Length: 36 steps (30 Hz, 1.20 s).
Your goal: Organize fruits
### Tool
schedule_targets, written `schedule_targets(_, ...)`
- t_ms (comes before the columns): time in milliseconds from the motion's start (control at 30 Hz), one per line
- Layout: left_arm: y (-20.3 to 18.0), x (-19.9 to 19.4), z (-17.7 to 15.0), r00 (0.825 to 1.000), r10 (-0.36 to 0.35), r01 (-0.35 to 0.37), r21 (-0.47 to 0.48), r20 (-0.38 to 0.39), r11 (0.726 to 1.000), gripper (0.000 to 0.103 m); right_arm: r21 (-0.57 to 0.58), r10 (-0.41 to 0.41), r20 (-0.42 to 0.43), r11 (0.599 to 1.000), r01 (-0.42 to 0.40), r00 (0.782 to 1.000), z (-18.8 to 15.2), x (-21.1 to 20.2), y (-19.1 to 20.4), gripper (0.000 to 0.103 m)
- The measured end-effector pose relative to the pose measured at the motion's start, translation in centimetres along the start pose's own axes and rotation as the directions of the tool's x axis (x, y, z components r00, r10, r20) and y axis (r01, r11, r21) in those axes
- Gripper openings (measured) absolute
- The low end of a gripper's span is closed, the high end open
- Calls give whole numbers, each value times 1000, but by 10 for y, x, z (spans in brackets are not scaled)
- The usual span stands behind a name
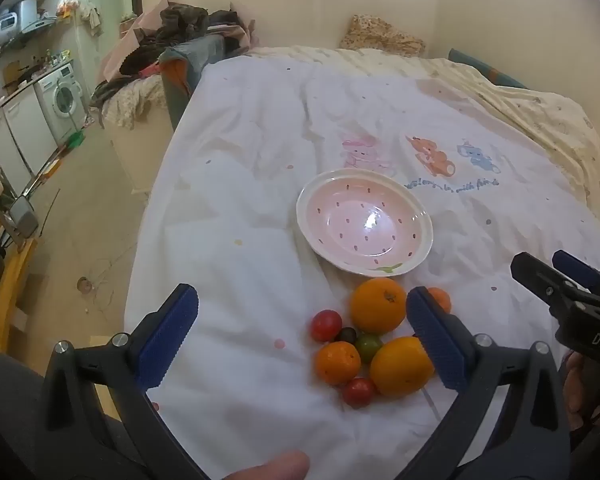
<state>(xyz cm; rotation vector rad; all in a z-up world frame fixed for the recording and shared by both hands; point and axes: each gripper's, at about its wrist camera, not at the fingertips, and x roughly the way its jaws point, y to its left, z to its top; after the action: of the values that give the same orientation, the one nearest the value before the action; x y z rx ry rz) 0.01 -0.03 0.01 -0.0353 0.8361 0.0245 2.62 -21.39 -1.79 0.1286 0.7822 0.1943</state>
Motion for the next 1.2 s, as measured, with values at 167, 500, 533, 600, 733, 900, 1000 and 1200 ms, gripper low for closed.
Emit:
schedule_targets(167,0,0,0,1000,-3,3,-5,2,1000,103,0,-3,-2,1000,3,1000,-1,-1,1,103)
schedule_targets(500,7,-3,-2,1000,-6,6,-7,6,1000,103,-5,-4,6,1000,4,1000,0,-3,-1,103)
schedule_targets(533,6,-3,-3,1000,-6,6,-8,7,1000,103,-4,-3,6,1000,3,1000,0,-2,-2,103)
schedule_targets(600,5,-1,-5,1000,-3,3,-6,7,1000,103,-6,-5,7,1000,5,1000,1,-2,-1,103)
schedule_targets(733,4,-2,-4,1000,-1,1,-7,7,1000,103,-3,-3,9,1000,3,1000,2,-4,0,103)
schedule_targets(900,4,-1,-1,1000,0,0,-7,1,1000,103,-5,-5,10,1000,5,1000,1,-4,0,103)
schedule_targets(1000,4,-1,-1,1000,1,-1,-8,1,1000,103,-6,-4,11,1000,4,1000,1,-3,0,103)
schedule_targets(1200,5,0,-2,1000,4,-4,-7,-2,1000,103,-6,-4,11,1000,4,1000,2,-4,0,103)
